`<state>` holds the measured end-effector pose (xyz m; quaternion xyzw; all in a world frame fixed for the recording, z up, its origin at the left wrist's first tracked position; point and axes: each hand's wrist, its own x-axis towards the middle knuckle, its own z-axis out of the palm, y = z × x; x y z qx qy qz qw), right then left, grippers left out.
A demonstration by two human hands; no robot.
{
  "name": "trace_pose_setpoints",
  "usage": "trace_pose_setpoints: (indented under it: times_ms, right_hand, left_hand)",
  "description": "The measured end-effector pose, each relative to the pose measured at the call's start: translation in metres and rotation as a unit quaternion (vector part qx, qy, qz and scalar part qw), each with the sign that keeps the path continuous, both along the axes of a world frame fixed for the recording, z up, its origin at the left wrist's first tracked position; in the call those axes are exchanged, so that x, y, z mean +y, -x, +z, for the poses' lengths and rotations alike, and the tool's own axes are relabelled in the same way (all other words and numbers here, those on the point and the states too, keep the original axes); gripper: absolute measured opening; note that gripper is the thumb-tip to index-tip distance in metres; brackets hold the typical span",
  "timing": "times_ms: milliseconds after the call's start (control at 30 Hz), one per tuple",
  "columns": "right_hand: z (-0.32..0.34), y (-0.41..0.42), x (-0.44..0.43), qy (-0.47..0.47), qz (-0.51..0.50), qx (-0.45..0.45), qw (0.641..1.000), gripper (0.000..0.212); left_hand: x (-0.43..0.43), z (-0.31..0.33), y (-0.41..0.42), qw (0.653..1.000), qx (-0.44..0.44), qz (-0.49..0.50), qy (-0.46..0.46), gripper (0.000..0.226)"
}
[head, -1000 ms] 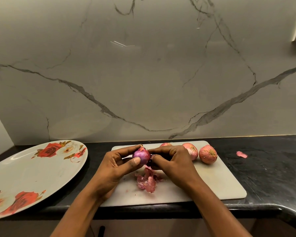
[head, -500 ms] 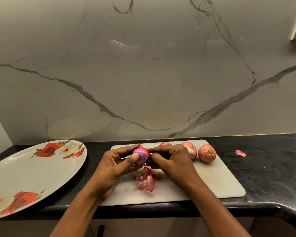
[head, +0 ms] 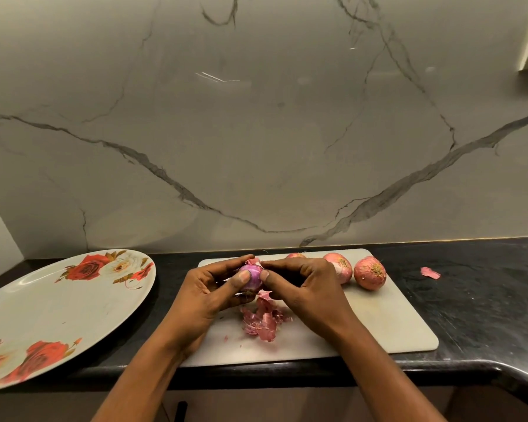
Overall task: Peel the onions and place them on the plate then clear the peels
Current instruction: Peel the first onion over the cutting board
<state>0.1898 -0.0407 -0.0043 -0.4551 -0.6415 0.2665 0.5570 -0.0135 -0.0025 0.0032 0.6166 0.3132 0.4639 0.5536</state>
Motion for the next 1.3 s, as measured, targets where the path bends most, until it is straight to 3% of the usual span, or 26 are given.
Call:
trace_pose_setpoints:
  times_ms: [133, 367, 700, 833, 1100, 1300]
  right_hand:
    - [-0.002, -0.002, 0.0, -0.02, -0.004, 0.012, 1.0, 0.04]
    - [-0.003, -0.004, 0.004, -0.028, -0.028, -0.028, 0.999, 0.017]
    - [-0.008, -0.006, 0.011, -0.004, -0.095, -0.017, 0.995, 0.01]
    - [-0.007, -0.005, 0.01, 0.026, -0.062, 0.015, 0.998, 0.013]
    - [-0.005, -0.003, 0.006, -0.008, -0.06, -0.032, 0.998, 0.019]
    - [-0.004, -0.003, 0.008, 0.031, -0.04, 0.016, 0.999, 0.032]
  left_hand:
    - [0.001, -0.002, 0.0, 1.0, 0.0, 0.013, -0.005, 0.037]
    - [0.002, -0.004, 0.001, 1.0, 0.009, 0.009, -0.012, 0.037]
    - [0.004, -0.004, 0.004, 1.0, 0.011, 0.002, -0.006, 0.045]
    - [0.004, -0.005, 0.005, 1.0, 0.01, 0.0, -0.01, 0.05]
    - [0.006, -0.006, 0.005, 1.0, 0.012, 0.009, -0.017, 0.053]
    - [0.006, -0.006, 0.005, 1.0, 0.007, 0.01, -0.019, 0.056]
